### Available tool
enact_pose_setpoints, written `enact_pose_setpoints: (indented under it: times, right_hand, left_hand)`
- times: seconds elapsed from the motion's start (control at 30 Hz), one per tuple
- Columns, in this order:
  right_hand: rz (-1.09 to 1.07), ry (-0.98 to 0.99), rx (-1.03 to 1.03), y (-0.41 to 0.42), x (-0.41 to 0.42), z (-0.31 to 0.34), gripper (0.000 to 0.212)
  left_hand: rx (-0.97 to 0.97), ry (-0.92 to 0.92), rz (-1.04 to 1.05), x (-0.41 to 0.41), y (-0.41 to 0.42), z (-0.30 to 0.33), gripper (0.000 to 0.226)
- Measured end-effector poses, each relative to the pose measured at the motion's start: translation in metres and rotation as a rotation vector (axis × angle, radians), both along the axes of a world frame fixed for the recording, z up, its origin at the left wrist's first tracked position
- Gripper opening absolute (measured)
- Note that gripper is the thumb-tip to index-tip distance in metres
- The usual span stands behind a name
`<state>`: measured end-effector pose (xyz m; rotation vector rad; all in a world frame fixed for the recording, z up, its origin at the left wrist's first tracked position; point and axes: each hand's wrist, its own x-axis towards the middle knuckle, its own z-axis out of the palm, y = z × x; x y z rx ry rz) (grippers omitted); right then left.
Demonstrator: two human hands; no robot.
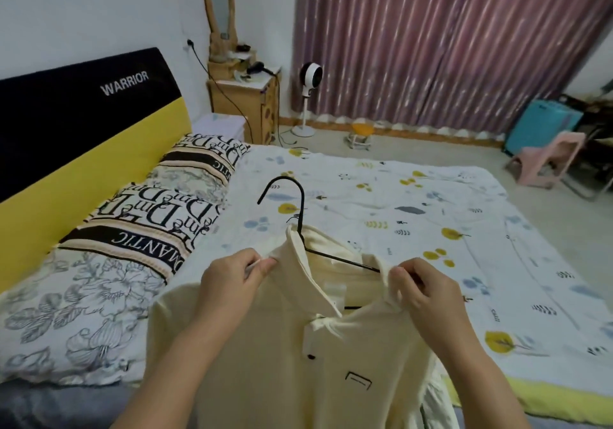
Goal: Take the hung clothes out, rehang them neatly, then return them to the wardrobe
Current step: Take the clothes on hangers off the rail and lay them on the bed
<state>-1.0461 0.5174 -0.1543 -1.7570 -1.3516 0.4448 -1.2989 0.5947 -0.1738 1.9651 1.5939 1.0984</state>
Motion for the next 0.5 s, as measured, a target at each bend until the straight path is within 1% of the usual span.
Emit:
enact_pose_setpoints:
  times: [0.07, 0.13, 0.27, 0.37, 0.43, 0.5]
  right_hand:
    - [-0.003, 0.032, -0.051, 0.024, 0.003, -0.005, 0.025]
    - [0.015, 0.011, -0.128, 0.047, 0.008, -0.011, 0.019]
    - [0.068, -0.087, -0.242, 0.097, 0.021, -0.028, 0.011]
    - [0.060, -0.200, -0.250, 0.139, 0.032, -0.051, 0.018]
    - [0.029, -0.217, -0.264, 0.168, 0.040, -0.071, 0.027]
    - [-0.002, -0.189, -0.316, 0.198, 0.048, -0.094, 0.030]
  left_hand:
    - [-0.032, 0.004, -0.019, 0.005, 0.029, -0.008, 0.037]
    - [-0.057, 0.007, -0.028, 0.010, 0.055, -0.016, 0.038]
    - [-0.114, 0.013, -0.018, 0.021, 0.102, -0.035, 0.041]
    - [-0.149, 0.029, -0.002, 0.033, 0.134, -0.051, 0.041]
    - [-0.148, 0.042, 0.023, 0.043, 0.152, -0.063, 0.032]
    - [-0.112, 0.127, 0.099, 0.053, 0.171, -0.082, 0.018]
